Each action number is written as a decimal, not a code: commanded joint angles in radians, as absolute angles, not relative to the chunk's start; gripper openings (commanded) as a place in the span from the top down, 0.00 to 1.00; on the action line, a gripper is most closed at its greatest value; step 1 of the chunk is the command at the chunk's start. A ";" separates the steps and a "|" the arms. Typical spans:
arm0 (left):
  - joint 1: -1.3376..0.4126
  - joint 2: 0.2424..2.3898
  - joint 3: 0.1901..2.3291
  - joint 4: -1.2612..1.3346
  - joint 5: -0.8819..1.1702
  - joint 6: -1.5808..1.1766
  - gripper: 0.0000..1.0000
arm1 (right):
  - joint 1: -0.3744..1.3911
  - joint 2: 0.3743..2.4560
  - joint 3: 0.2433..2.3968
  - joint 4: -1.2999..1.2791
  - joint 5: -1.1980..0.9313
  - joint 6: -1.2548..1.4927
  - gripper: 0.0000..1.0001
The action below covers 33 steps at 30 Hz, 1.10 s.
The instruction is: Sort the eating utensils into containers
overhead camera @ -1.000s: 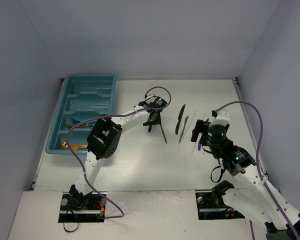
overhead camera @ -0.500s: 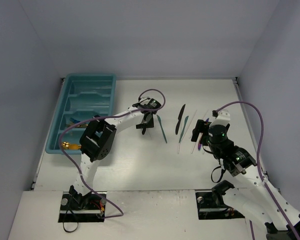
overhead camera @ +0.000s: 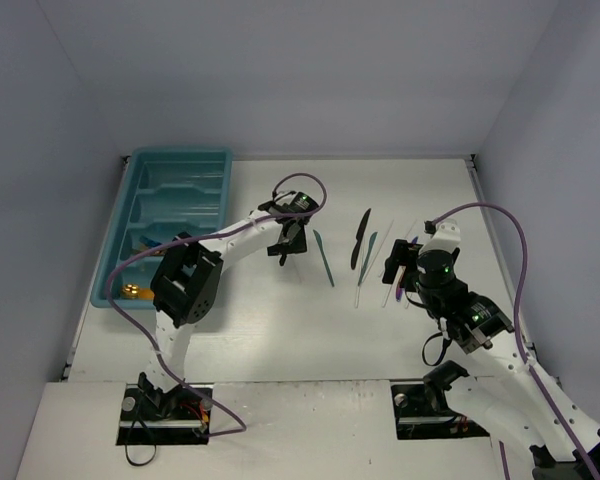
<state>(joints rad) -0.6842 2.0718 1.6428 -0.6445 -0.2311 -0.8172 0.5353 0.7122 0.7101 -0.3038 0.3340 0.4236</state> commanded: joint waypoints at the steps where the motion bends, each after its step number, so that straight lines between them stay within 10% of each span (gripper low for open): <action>1: -0.675 1.952 1.683 -0.649 -0.256 -0.867 0.53 | 0.526 0.732 0.713 -0.265 0.343 0.442 0.23; 33: -0.633 2.158 1.703 -0.653 -0.139 -1.033 0.65 | 0.526 0.703 0.702 -0.265 0.350 0.448 0.23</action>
